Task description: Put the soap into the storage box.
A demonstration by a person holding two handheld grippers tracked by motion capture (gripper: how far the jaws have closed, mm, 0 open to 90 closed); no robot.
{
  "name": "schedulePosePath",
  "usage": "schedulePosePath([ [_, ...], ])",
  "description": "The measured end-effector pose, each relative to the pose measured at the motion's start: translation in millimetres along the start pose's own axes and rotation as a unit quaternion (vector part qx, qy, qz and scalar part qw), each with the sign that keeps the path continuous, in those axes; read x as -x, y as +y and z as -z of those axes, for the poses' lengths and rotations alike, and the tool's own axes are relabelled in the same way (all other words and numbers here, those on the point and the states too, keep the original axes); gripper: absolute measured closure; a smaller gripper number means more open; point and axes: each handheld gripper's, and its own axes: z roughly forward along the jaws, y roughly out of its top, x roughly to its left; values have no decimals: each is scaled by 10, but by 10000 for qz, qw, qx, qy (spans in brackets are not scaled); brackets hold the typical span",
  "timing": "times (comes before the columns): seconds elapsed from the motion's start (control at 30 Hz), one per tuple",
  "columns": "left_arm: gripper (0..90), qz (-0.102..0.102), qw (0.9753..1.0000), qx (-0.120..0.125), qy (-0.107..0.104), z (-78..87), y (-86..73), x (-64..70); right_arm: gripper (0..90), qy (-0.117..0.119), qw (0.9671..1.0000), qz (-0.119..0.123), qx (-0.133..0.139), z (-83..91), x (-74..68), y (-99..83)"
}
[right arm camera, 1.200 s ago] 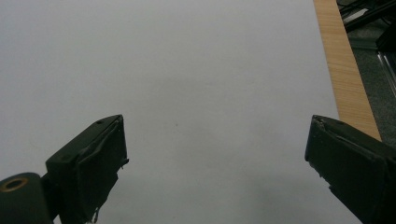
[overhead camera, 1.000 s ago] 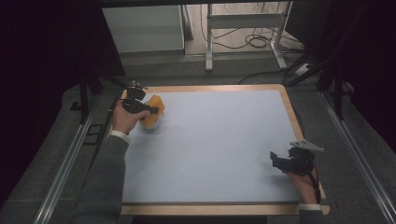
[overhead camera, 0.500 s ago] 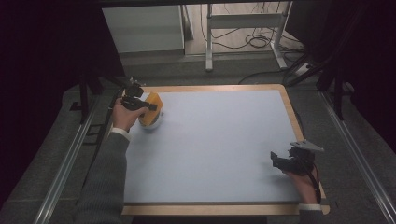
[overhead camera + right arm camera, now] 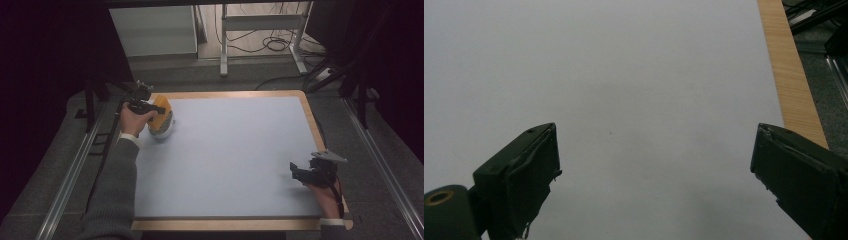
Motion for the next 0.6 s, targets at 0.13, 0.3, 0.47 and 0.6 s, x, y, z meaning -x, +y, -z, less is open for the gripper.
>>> schedulePosePath([
  [0.13, 613, 120, 9999, 8, 38, -59, -2, -38, 56, 1, 10000, 0, -1, -2, -1, -1],
  [0.3, 612, 248, 9997, -68, 56, -129, -2, -64, 56, 1, 10000, -3, -6, -5, 1, -3],
  [0.47, 613, 383, 9992, -29, 114, -199, -17, -82, 56, 1, 10000, -8, -12, -7, 6, -6],
  [0.6, 612, 472, 9988, -25, 155, -225, -21, -111, 56, 5, 10000, -15, -33, -13, 7, -10],
])
